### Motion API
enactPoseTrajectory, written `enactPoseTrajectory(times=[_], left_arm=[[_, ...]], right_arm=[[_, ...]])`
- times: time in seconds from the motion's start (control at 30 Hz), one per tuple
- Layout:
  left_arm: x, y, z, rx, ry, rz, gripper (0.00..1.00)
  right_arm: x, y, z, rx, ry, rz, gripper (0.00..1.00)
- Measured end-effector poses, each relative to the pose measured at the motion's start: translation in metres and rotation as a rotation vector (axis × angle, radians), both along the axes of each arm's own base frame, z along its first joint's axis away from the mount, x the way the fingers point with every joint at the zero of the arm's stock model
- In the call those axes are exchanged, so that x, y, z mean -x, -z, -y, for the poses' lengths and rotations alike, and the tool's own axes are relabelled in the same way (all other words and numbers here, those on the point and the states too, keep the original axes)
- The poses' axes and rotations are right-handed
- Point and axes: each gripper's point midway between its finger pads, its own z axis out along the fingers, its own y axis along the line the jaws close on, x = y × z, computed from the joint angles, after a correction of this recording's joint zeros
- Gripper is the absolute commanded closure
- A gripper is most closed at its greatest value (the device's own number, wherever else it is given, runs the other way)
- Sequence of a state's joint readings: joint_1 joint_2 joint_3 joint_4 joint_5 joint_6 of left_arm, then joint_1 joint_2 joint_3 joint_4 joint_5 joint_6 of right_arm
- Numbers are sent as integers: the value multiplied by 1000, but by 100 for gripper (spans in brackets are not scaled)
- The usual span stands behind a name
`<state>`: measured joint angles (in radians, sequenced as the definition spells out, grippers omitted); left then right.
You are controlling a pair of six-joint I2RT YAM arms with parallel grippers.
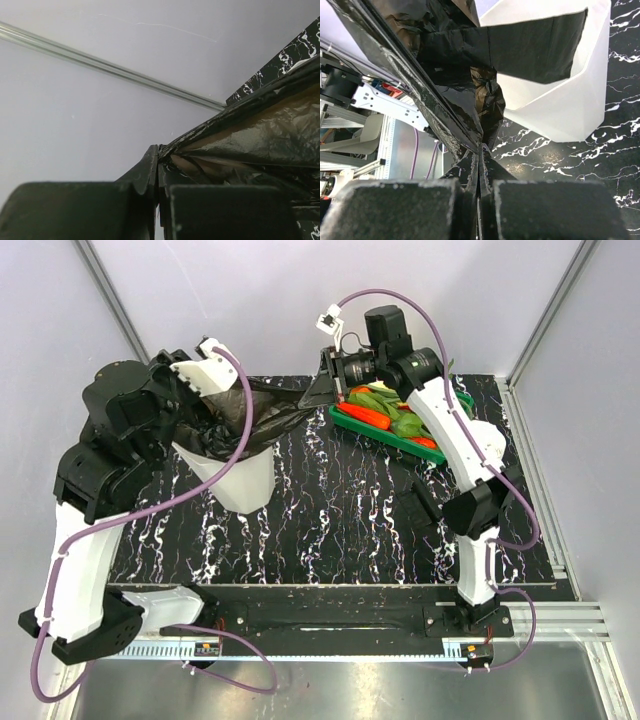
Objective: Put the trash bags into the trash bin
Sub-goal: Place the trash bag in the trash bin.
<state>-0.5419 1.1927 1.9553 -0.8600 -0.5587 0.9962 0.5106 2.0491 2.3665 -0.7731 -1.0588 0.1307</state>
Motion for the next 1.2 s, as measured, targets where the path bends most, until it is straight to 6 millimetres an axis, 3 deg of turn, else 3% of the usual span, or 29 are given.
enactPoseTrajectory(times=[0.3,0.43,0.53,0.83,1.2], left_arm=[[17,-26,-7,5,23,47,100],[23,-28,-10,-2,30,49,100],[28,-23,-12,-20,42,29,100],[44,3,-16,-102,85,-67,100],[56,28,-21,-188,107,-179,100]], right_arm=[[29,-48,9,-73,0,41,100],[47,-61,9,-101,-28,37,100],[55,-56,5,-98,-50,7,100],[61,-11,-4,-33,-77,-128,100],[62,-8,-4,-20,-80,-122,100]])
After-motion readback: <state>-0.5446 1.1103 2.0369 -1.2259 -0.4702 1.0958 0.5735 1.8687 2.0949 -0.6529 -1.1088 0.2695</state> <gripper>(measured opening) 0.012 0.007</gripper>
